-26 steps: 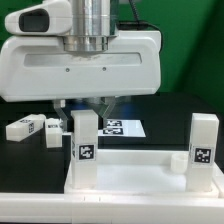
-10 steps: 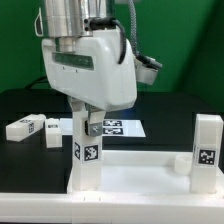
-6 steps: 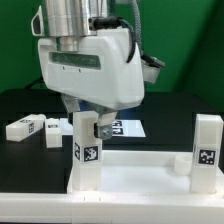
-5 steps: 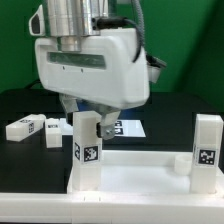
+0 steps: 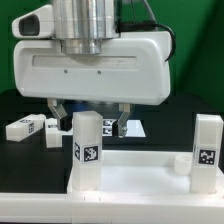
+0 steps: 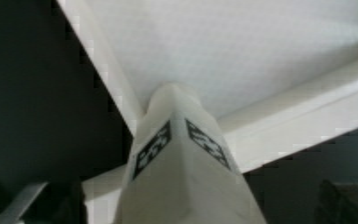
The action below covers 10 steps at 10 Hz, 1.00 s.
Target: Assemble desk
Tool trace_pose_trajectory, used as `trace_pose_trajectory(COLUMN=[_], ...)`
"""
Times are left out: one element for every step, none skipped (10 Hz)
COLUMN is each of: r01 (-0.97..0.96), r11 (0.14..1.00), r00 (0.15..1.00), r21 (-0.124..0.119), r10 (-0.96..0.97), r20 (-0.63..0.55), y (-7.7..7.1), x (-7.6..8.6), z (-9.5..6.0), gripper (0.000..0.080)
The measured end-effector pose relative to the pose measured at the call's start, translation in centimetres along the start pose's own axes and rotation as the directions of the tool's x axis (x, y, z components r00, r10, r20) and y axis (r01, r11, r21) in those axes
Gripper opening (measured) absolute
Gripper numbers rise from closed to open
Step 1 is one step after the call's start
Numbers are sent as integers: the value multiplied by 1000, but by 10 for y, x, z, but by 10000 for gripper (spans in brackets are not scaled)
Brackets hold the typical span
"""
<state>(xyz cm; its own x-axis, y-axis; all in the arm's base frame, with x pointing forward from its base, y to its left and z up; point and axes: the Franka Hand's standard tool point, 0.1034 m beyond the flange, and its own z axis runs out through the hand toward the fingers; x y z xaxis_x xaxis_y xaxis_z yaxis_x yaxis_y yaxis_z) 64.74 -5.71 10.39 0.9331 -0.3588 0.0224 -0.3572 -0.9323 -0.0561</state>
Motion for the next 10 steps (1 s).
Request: trace_pose_trajectory(r01=[100, 174, 252, 339, 405, 464, 492, 579, 628, 631], r11=[995, 985, 968, 941, 914, 885, 870, 815, 778, 775], r00=[995, 985, 968, 941, 914, 886, 871, 815, 779, 776], r21=[-1, -9, -17, -25, -29, -33, -32, -33, -33, -33], r10=[-100, -174, -252, -338, -405, -464, -492, -578, -627, -630], r20=[0, 2, 5, 8, 11, 14, 15, 19, 21, 22], y=[0, -1, -1, 0, 0, 0, 1, 2, 2, 2], x=[0, 0, -1, 0, 0, 0, 0, 0, 0, 0], z=[0, 0, 0, 0, 0, 0, 0, 0, 0, 0], gripper=[648, 648, 648, 648, 648, 648, 648, 648, 648, 648])
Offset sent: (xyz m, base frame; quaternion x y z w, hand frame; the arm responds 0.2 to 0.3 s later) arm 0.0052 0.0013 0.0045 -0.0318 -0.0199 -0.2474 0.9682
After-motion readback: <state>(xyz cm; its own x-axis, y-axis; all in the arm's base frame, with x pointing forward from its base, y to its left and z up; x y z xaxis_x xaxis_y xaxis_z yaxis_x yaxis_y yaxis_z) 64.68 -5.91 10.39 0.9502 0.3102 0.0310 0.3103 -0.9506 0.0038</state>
